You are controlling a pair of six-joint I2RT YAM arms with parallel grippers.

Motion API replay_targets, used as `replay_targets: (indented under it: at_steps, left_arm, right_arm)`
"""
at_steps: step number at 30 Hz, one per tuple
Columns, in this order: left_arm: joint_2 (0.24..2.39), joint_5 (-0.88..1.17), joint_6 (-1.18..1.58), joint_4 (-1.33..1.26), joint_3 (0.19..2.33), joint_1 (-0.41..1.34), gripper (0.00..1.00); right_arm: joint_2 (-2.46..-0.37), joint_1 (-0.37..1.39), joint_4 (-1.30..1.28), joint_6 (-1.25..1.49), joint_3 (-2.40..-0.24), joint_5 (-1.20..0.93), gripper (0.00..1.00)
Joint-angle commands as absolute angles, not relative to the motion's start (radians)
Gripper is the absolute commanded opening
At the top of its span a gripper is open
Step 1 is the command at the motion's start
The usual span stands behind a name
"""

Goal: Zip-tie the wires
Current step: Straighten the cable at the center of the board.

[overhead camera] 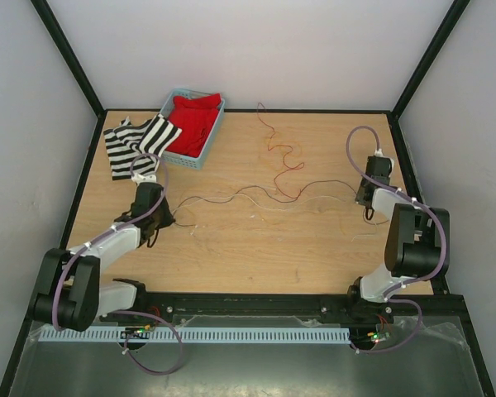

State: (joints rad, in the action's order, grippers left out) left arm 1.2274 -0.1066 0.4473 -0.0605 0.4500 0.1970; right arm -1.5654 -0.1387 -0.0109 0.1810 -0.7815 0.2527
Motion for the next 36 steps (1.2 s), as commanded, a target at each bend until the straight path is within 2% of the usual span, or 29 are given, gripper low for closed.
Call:
replay_targets:
  at_steps: [1,3,7,12,16,20,24,28,36]
  left_arm:
    - [1.249,-0.137,0.466,-0.106,0.436,0.217,0.00]
    - [1.261,-0.150,0.468,-0.107,0.439,0.225,0.00]
    - [1.283,-0.150,0.476,-0.108,0.442,0.228,0.05]
    - [1.296,-0.156,0.483,-0.109,0.444,0.229,0.14]
    - [1.293,-0.153,0.479,-0.107,0.446,0.230,0.22]
    - [1.260,-0.156,0.480,-0.105,0.448,0.228,0.40]
    - [1.217,-0.167,0.472,-0.084,0.455,0.219,0.47]
    - [1.157,-0.194,0.465,-0.047,0.464,0.196,0.65]
    - [1.027,-0.210,0.453,-0.011,0.530,0.153,0.90]
  right_arm:
    - [-1.594,-0.140,0.022,0.193,-0.784,0.230,0.03]
    - [-1.600,-0.141,0.027,0.193,-0.783,0.228,0.05]
    - [-1.613,-0.141,0.024,0.193,-0.793,0.205,0.15]
    - [-1.602,-0.141,0.004,0.190,-0.814,0.181,0.32]
    - [-1.574,-0.141,-0.017,0.180,-0.835,0.172,0.40]
    - [-1.535,-0.141,-0.042,0.166,-0.858,0.167,0.49]
    - [-1.495,-0.141,-0.073,0.163,-0.888,0.143,0.58]
    - [-1.443,-0.139,-0.082,0.173,-0.901,0.115,0.73]
    - [-1.423,-0.029,0.012,0.249,-0.929,-0.026,0.83]
